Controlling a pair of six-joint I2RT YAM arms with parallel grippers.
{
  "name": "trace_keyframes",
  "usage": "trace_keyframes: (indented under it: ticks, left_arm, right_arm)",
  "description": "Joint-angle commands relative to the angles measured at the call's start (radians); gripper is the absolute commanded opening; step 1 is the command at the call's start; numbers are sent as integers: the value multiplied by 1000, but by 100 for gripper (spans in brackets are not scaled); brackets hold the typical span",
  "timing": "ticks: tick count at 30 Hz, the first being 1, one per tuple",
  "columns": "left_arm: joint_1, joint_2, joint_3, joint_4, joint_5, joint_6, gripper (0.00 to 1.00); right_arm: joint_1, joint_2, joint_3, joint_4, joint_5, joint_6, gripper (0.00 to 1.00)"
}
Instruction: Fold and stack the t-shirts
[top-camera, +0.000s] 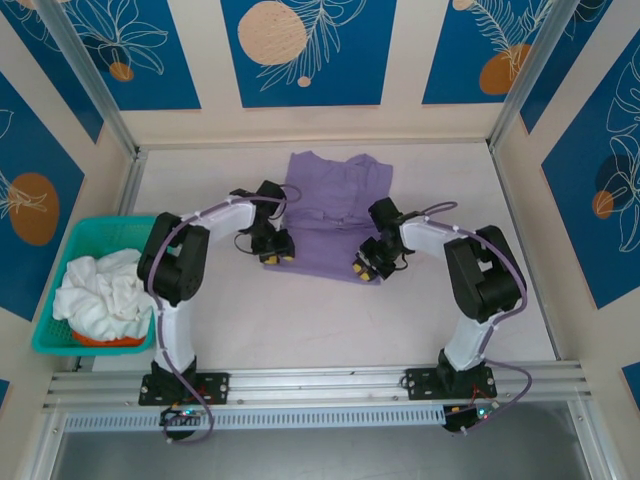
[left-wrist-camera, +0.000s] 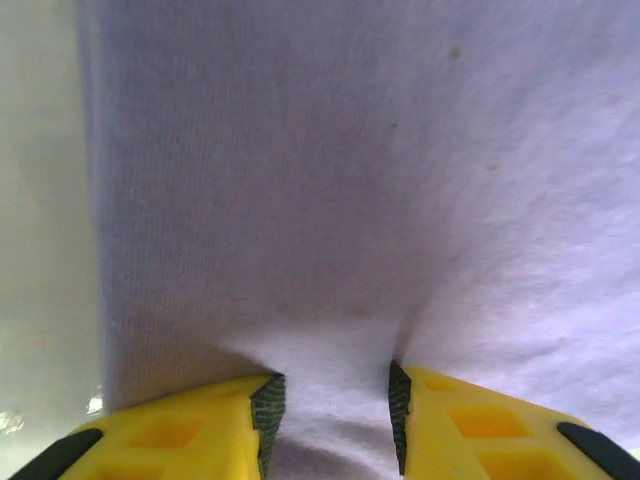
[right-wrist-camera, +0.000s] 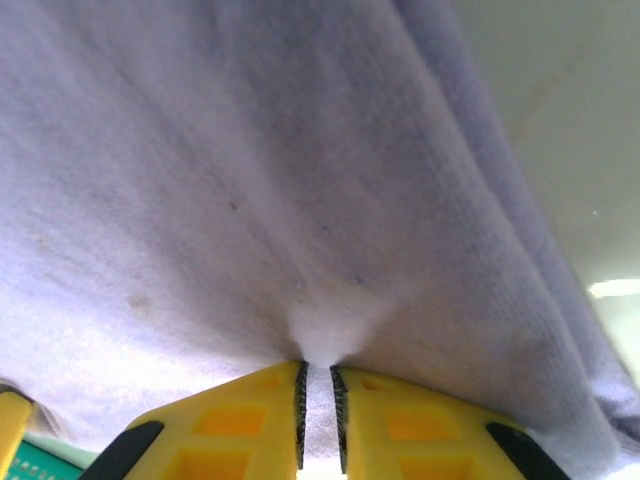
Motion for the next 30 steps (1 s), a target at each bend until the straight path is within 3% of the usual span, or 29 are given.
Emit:
trace_keyframes:
  ticks: [1, 10, 14, 17, 21, 24, 30]
  left_arm:
    - [-2, -38, -121, -12, -33, -2, 39]
    - [-52, -316, -455, 32, 72, -110, 40]
    - [-143, -433, -598, 74, 82, -189, 42]
    - [-163, -539, -655, 69, 56, -226, 45]
    - [-160, -685, -641, 15, -1, -244, 55]
    - [-154, -728, -585, -4, -14, -252, 57]
    - [-134, -699, -558, 151, 35, -363, 54]
  right_arm:
    - [26, -45, -78, -125, 94, 39, 20]
    - [147, -185, -159, -234, 225, 31, 26]
    - [197, -263, -218, -244, 244, 54, 29]
    - [278, -346, -220, -260, 307, 74, 30]
    - [344, -439, -220, -220, 336, 95, 31]
    - [353, -455, -200, -183, 343, 78, 30]
    - [288, -309, -95, -131, 282, -58, 24]
